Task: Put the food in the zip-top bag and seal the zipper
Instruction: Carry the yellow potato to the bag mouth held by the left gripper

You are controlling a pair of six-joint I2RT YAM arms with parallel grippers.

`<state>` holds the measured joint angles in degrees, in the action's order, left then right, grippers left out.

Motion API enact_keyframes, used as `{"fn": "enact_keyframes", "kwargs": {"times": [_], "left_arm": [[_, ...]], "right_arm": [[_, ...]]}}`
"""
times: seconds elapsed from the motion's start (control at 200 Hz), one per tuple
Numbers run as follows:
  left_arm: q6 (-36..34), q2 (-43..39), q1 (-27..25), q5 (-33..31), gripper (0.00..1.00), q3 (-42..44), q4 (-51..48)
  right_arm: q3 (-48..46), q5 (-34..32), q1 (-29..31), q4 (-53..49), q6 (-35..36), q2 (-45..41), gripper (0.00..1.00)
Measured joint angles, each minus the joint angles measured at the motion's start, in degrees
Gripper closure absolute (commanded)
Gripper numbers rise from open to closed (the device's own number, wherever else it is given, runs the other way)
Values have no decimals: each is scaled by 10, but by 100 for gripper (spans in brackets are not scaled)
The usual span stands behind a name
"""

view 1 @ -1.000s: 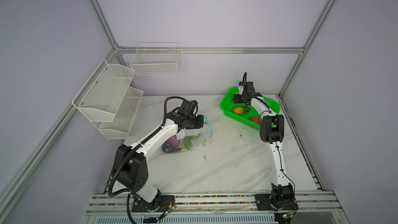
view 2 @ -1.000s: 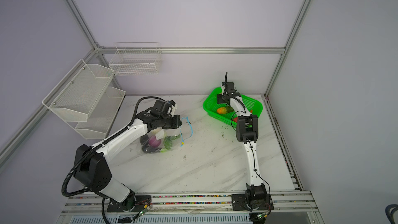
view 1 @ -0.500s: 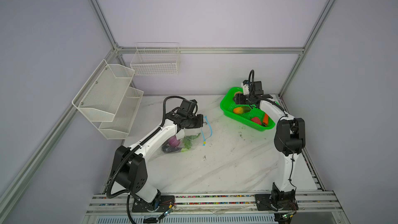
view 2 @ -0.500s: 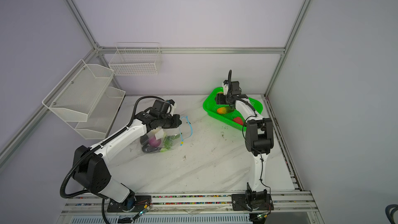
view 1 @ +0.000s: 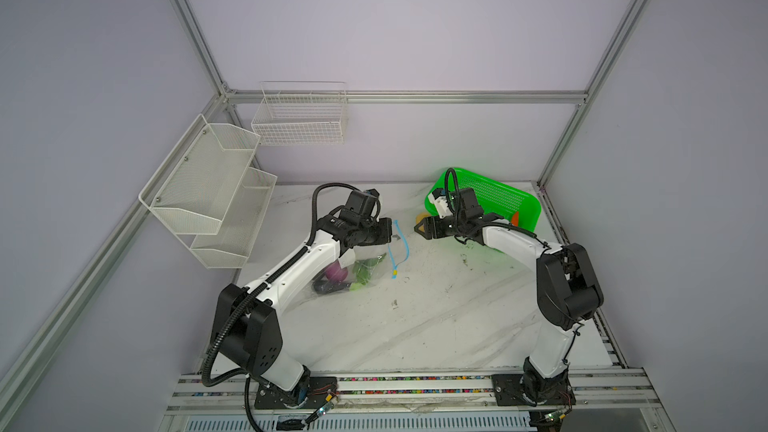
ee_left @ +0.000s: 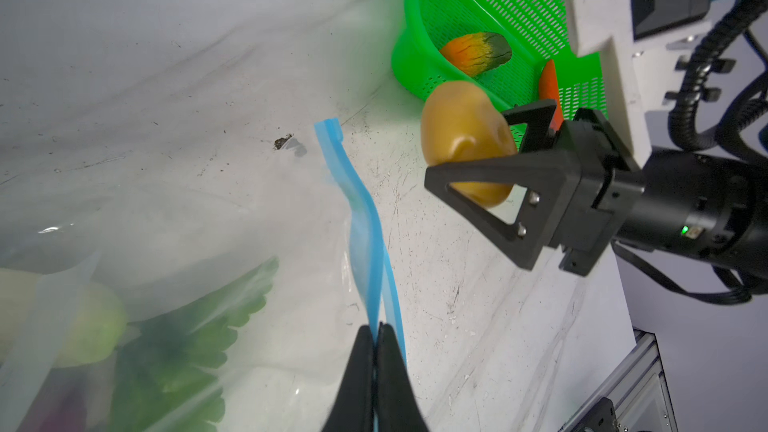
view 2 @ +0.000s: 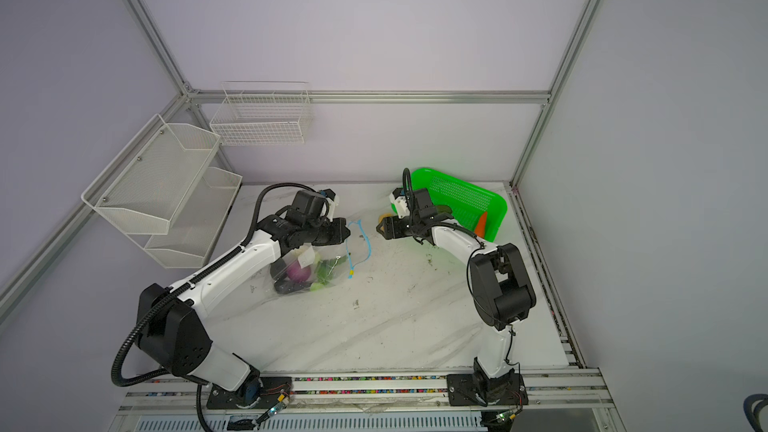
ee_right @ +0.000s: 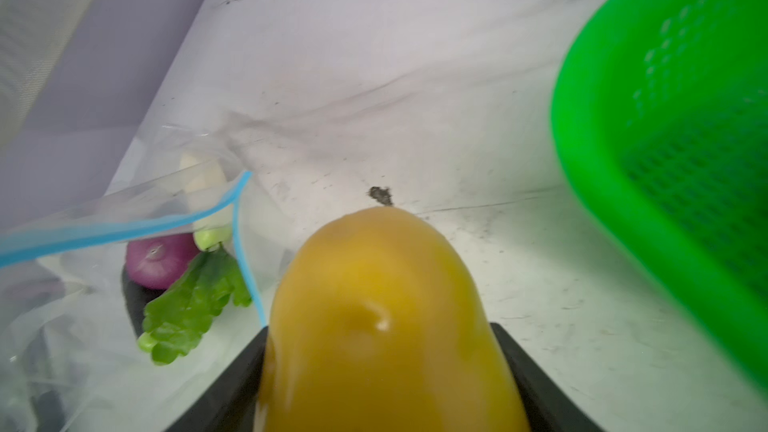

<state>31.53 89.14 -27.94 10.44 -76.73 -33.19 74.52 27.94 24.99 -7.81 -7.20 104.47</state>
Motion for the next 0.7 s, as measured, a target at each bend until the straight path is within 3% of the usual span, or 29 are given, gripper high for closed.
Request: {"fn": "enact_keyframes", "kwargs": {"times": [0.34,0.7], "left_arm": [[7,0,-2,0,100,0,7],[9,-12,-3,0,100,0,10]], "right_arm": [[-36,53,39,89,-72,-17,51],[-1,60,86,97,-80,26,51]]}}
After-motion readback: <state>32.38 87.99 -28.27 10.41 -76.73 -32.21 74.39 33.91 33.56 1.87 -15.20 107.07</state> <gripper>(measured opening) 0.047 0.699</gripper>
